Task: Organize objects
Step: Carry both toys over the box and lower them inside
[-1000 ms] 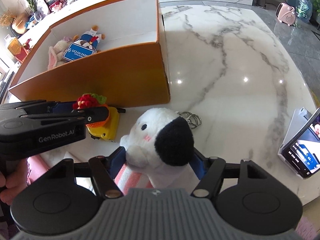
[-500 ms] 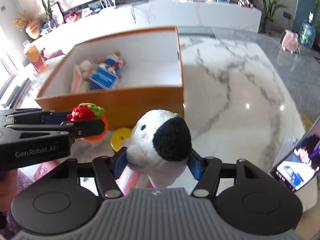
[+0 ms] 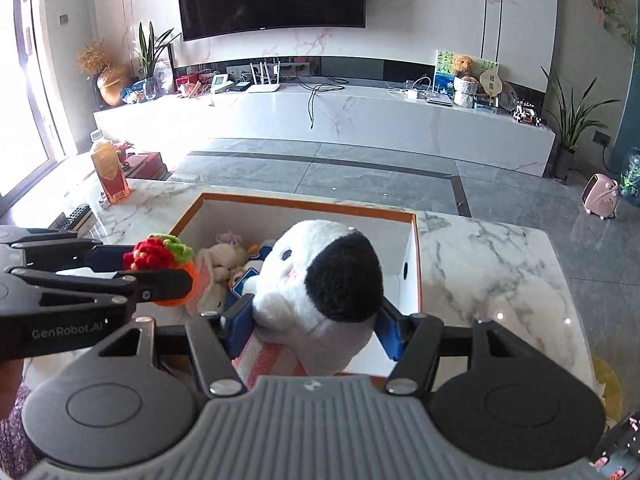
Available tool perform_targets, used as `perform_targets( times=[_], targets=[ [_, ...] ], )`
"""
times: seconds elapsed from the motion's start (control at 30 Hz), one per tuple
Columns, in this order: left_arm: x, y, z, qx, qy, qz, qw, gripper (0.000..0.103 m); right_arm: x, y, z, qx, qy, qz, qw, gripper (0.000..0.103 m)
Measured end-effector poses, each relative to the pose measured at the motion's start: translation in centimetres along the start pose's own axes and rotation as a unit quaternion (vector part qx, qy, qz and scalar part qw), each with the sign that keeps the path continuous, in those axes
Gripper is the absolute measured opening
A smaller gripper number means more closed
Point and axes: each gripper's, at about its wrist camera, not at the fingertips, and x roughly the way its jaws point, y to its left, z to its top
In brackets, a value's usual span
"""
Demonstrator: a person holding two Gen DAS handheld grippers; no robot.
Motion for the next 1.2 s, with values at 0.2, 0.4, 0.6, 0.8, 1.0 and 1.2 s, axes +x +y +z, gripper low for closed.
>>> perform_targets(
  times=[0.2,0.4,0.6,0.8,1.0,1.2],
  targets=[
    [3.0,1.7,0.0,0.011,0.023,0.017,0.9995,0.045,7.0,0.6,2.4,-0.033,0.034,-0.01,0.999,0.064],
    [5.8,3.7,-0.3,0.017,0.057,0.023,0.998,0.045,14.2,0.0,3.6,-0.05,0.093,-0.016,0.994,0.064],
    [7.5,5.0,-0.7,0.019,0.081,0.025,0.9962,0.045,19.9,-0.2,4.3,-0.062,0.144,-0.01,0.988,0.064],
    [8.4,5.4,-0.6,0.017,0.088,0.02,0.9958,0.045,23.1,0.7,3.9,-0.112,0.175,0.017,0.978,0.064],
    [9.1,5.6,-0.8,0.012,0.095,0.018,0.9952,0.045,23.6,1.6,3.5,-0.161,0.175,0.023,0.971,0.065],
    [9.5,5.9,-0.9,0.005,0.098,0.018,0.995,0.045,23.8,1.0,4.0,-0.143,0.174,0.035,0.974,0.065]
  ],
)
